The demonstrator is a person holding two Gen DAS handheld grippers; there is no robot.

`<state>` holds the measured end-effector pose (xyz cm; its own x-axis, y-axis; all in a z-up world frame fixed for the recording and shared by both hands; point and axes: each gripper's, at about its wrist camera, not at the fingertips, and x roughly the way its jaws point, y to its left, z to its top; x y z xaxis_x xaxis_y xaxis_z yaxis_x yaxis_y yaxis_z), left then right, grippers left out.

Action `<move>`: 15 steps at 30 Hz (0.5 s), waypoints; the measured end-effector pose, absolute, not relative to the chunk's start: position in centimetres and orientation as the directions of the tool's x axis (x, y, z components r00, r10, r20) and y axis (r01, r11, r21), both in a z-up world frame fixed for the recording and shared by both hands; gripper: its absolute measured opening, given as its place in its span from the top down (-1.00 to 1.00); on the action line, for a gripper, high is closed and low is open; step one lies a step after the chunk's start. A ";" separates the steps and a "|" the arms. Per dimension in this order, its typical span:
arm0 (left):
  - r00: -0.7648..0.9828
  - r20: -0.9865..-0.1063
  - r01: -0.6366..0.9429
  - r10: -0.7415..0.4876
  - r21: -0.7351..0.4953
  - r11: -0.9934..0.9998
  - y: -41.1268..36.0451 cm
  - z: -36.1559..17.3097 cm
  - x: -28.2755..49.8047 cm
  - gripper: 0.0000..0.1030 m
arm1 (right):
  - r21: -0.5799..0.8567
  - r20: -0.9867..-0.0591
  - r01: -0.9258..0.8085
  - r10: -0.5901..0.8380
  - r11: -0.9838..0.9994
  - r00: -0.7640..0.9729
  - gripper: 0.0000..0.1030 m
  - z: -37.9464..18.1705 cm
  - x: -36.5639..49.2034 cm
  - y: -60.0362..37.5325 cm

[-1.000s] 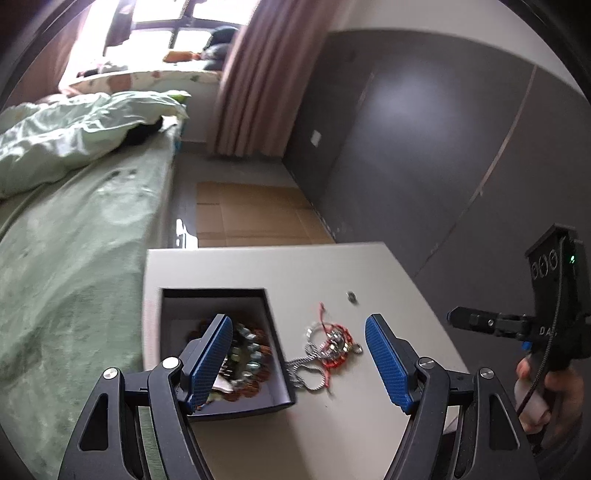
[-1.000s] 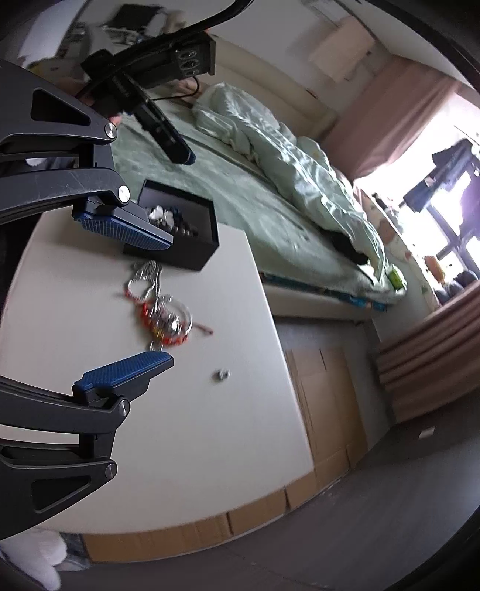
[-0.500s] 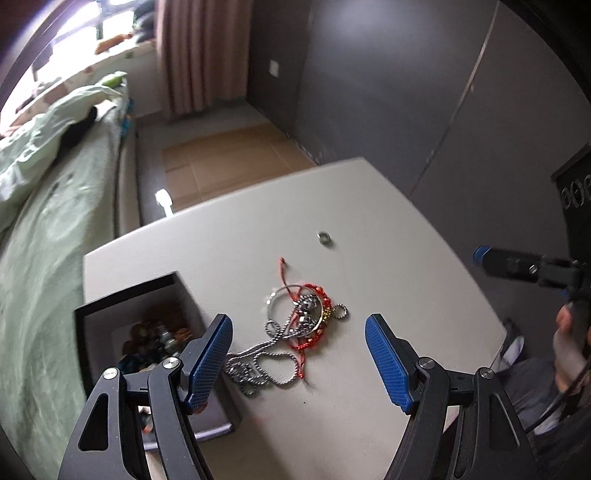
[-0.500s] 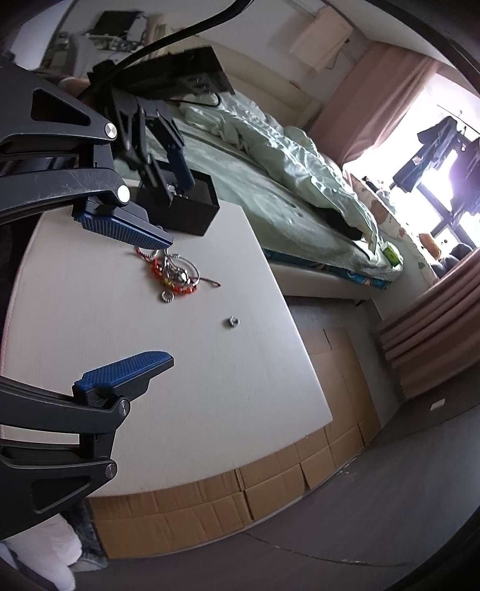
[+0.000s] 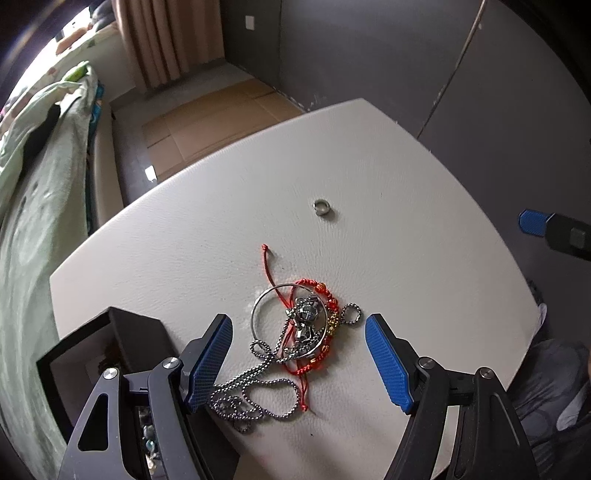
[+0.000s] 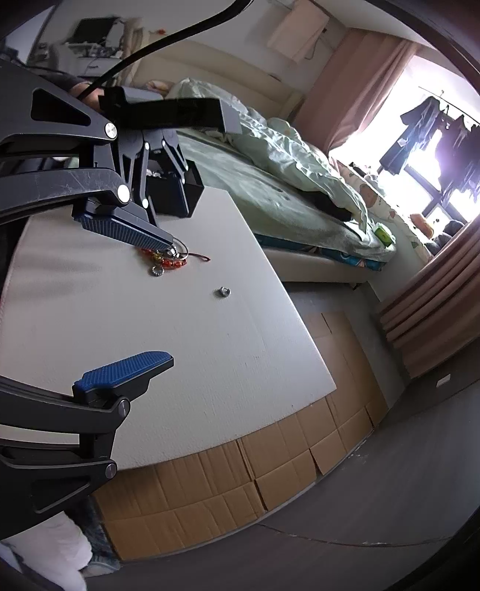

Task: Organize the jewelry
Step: 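Move the left tool to the tangled chains and close on them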

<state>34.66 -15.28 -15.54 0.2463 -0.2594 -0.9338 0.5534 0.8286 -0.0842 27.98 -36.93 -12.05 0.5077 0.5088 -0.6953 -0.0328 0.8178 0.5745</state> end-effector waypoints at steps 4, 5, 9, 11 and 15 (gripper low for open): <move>0.255 -0.941 0.595 -0.221 -0.027 0.803 -15.8 -16.2 34.5 -0.46 | 0.573 -0.697 -0.036 0.510 0.819 0.503 -0.13 -12.1 28.0 -36.7; 0.257 -0.942 0.608 -0.213 -0.013 0.794 -15.9 -16.3 34.4 -0.46 | 0.572 -0.699 -0.037 0.511 0.819 0.501 -0.13 -12.2 28.0 -36.7; 0.243 -0.950 0.655 -0.196 0.012 0.755 -16.5 -16.6 34.4 -0.46 | 0.570 -0.702 -0.040 0.513 0.820 0.494 -0.13 -12.3 28.0 -36.5; 0.231 -0.955 0.690 -0.186 0.026 0.723 -16.8 -16.9 34.4 -0.46 | 0.569 -0.703 -0.041 0.512 0.821 0.493 -0.13 -12.4 28.1 -36.6; 0.197 -0.969 0.763 -0.150 0.056 0.643 -17.4 -17.7 34.4 -0.46 | 0.569 -0.706 -0.039 0.512 0.821 0.488 -0.13 -12.5 28.2 -36.5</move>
<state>34.43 -17.43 -17.70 0.1972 -0.1497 -0.9689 0.7634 0.6434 0.0560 28.17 -36.54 -12.46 0.4883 0.5125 -0.7064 -0.0388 0.8214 0.5691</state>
